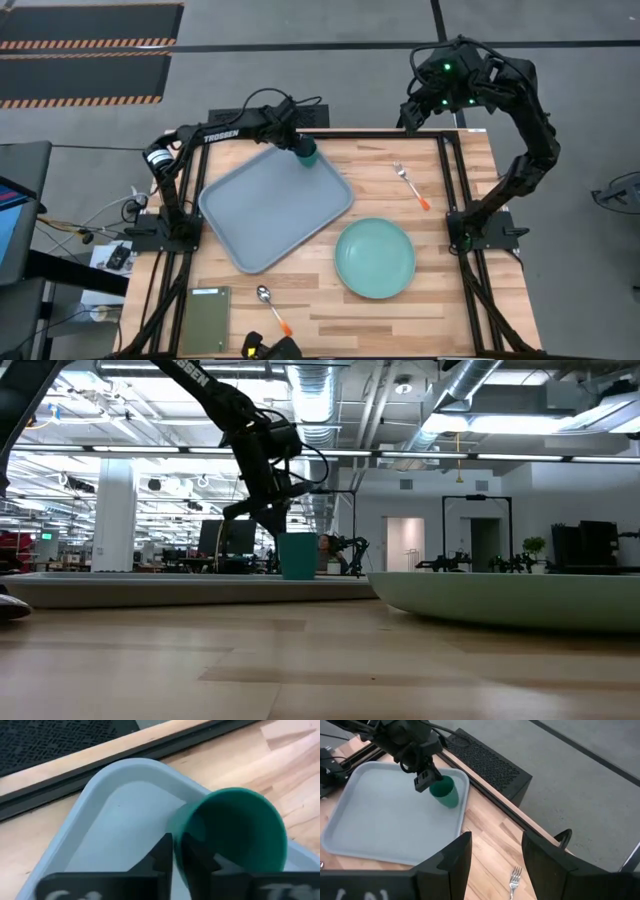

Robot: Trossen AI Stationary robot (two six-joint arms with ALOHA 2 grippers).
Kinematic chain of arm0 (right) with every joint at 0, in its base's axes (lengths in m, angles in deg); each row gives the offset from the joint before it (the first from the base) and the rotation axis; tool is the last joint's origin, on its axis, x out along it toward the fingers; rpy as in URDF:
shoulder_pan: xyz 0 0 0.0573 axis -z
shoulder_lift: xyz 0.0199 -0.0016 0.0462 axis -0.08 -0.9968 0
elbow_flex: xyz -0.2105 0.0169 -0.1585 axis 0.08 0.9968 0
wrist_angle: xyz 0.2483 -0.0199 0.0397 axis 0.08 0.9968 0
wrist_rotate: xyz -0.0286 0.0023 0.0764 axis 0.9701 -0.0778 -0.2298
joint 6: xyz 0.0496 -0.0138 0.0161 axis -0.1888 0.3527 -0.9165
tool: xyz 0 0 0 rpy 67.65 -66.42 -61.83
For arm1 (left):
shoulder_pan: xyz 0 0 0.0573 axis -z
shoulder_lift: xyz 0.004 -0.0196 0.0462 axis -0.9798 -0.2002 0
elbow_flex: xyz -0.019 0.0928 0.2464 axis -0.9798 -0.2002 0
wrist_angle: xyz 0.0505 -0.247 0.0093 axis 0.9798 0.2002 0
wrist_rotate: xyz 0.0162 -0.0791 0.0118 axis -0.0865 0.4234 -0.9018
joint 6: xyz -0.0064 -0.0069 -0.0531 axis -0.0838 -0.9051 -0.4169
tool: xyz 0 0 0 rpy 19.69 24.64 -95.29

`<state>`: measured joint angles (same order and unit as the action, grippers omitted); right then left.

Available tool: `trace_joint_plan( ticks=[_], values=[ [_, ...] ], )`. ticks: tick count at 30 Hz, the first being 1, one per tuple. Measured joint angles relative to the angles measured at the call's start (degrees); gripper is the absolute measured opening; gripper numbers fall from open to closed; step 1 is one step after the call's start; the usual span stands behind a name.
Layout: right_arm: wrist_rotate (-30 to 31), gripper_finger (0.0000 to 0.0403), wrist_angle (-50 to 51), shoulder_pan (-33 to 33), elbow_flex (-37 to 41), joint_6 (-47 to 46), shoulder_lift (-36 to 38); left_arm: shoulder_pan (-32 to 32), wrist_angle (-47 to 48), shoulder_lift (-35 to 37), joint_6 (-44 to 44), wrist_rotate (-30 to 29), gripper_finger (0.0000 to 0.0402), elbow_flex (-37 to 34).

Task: Pick and place plate/cup/fork/spoon on tray
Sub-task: Put the teal cup on the gray tray

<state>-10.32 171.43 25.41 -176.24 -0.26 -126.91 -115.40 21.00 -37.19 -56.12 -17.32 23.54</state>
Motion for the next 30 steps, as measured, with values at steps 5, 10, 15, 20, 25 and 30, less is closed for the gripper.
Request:
trace_joint_plan(
  ticks=[5,10,15,20,25,30],
  values=[
    [0.0,0.0198,0.0,0.0,0.0,0.0,0.0,0.0,0.3,0.2,1.0,-0.2,0.0004,0.0],
    [0.0,0.0198,0.0,0.0,0.0,0.0,0.0,-0.1,3.2,0.2,1.5,-0.3,0.0002,0.6],
    [0.0,0.0198,0.0,0.0,0.0,0.0,0.0,-0.2,10.5,0.2,4.7,-4.8,0.0001,4.2],
    [0.0,0.0198,0.0,0.0,0.0,0.9,0.0,-0.8,13.5,0.4,7.0,-7.8,0.0000,7.3],
    [0.0,0.0198,0.0,0.0,0.0,0.9,0.0,-3.3,14.7,-0.4,7.1,-5.3,0.0000,6.6],
    [0.0,0.0198,0.0,0.0,0.0,1.0,0.0,-5.1,14.6,-0.7,6.9,-4.8,0.0000,5.9]
  ],
)
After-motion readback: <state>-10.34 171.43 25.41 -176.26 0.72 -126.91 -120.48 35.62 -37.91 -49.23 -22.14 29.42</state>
